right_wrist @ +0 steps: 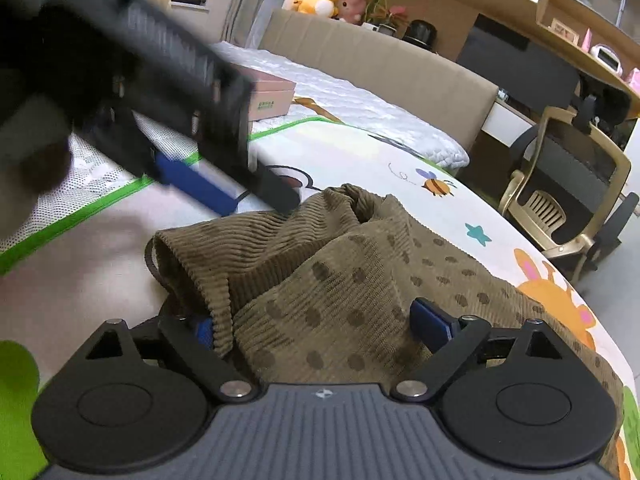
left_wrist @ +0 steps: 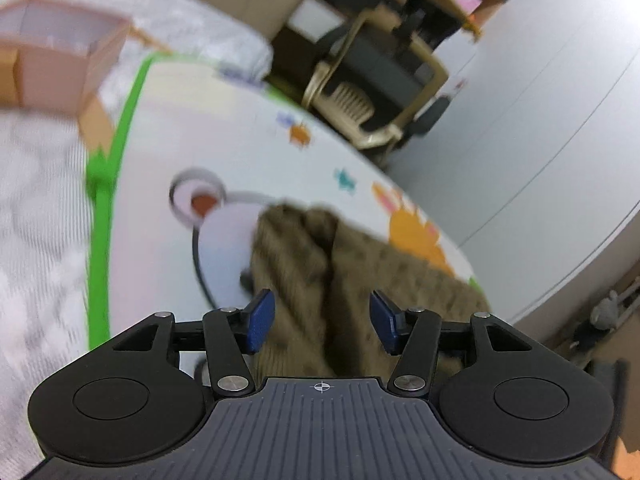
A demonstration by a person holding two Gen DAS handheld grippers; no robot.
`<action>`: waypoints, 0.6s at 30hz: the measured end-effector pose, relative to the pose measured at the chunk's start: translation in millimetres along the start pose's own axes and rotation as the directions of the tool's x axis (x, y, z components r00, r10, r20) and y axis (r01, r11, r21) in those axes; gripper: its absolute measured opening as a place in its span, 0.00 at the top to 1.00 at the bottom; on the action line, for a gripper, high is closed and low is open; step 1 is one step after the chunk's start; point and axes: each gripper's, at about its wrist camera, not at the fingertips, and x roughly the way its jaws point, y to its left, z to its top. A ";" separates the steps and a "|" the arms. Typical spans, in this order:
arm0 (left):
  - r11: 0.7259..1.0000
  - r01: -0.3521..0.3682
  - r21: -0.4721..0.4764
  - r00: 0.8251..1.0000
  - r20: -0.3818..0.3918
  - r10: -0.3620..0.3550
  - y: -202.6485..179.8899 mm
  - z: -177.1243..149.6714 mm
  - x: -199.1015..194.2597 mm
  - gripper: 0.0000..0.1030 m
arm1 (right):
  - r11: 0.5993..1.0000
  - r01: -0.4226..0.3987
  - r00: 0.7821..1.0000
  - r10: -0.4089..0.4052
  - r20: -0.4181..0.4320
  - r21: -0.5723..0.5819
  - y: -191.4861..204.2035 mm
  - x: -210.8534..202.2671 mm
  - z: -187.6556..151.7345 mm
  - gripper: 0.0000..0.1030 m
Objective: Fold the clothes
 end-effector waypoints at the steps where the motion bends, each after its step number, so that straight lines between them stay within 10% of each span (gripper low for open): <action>1: 1.000 -0.003 -0.003 1.000 -0.019 0.003 1.0 -4.0 5.0 0.46 | 1.000 -0.008 1.000 0.008 0.004 0.002 -0.7 -3.4 0.0 0.10; 7: 1.000 -0.025 -0.012 0.998 -0.065 0.024 5.9 -14.8 20.4 0.88 | 0.990 -0.109 0.993 0.113 0.043 -0.088 20.9 -24.2 3.6 0.01; 15: 0.993 0.082 -0.084 0.996 -0.029 -0.084 -2.2 9.3 11.9 0.91 | 0.985 0.049 0.999 -0.048 0.014 -0.165 37.2 23.6 24.4 0.05; 18: 0.992 0.096 -0.077 0.995 -0.024 -0.098 -7.2 10.9 11.0 0.91 | 0.978 0.103 0.995 -0.101 0.020 -0.183 31.9 36.8 25.6 0.37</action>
